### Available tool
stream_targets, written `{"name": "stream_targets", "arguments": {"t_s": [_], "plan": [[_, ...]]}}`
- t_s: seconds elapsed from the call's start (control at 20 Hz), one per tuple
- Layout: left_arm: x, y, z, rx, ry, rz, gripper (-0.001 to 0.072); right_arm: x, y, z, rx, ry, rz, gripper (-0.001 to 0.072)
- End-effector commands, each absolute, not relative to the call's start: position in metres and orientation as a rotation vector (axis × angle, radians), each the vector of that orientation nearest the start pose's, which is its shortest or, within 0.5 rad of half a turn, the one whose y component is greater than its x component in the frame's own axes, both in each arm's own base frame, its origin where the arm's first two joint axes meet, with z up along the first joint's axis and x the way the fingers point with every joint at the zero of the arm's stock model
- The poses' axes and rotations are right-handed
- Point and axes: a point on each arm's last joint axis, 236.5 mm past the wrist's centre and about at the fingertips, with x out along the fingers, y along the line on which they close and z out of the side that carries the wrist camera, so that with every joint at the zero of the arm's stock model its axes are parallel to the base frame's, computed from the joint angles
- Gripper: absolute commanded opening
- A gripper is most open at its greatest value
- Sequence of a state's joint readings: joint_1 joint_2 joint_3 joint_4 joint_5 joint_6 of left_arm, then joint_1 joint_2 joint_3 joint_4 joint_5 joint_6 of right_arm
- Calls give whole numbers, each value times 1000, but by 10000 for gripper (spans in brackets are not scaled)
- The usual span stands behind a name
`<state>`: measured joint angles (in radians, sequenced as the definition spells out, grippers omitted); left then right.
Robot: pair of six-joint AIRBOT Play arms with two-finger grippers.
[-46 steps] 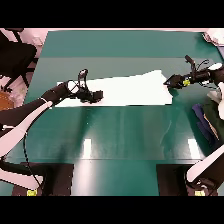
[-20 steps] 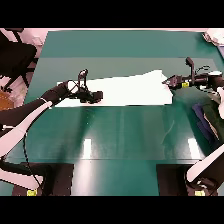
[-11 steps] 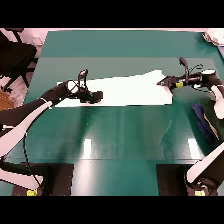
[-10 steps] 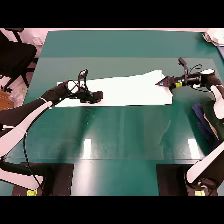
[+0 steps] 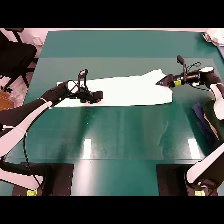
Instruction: Fold the shirts.
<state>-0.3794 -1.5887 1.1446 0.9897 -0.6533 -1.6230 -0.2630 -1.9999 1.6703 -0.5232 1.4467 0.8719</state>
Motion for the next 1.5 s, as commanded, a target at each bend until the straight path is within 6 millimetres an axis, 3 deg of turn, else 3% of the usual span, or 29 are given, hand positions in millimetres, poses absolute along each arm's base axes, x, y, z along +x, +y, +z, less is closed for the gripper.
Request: {"name": "stream_targets", "arguments": {"t_s": [0.0,0.15,0.3,0.55,0.75,0.9,1.15,1.45], "plan": [[427,-259,-61,-480,1159,-365,22,489,76,12,614,1099,887,24],[429,-275,-55,-471,1113,-387,21,484,77,41,564,1067,891,24],[418,-305,-54,-439,1088,-437,21,482,77,57,544,1042,889,24],[393,-336,-89,-421,1165,-463,21,470,81,72,547,1060,912,24],[401,-352,-81,-468,1090,-463,21,466,86,99,509,1010,920,24],[399,-353,-85,-474,1107,-462,20,461,96,121,476,976,927,24],[399,-353,-85,-473,1107,-463,20,453,141,151,418,927,974,24],[398,-353,-85,-473,1110,-463,21,450,216,190,374,838,1082,24]]}}
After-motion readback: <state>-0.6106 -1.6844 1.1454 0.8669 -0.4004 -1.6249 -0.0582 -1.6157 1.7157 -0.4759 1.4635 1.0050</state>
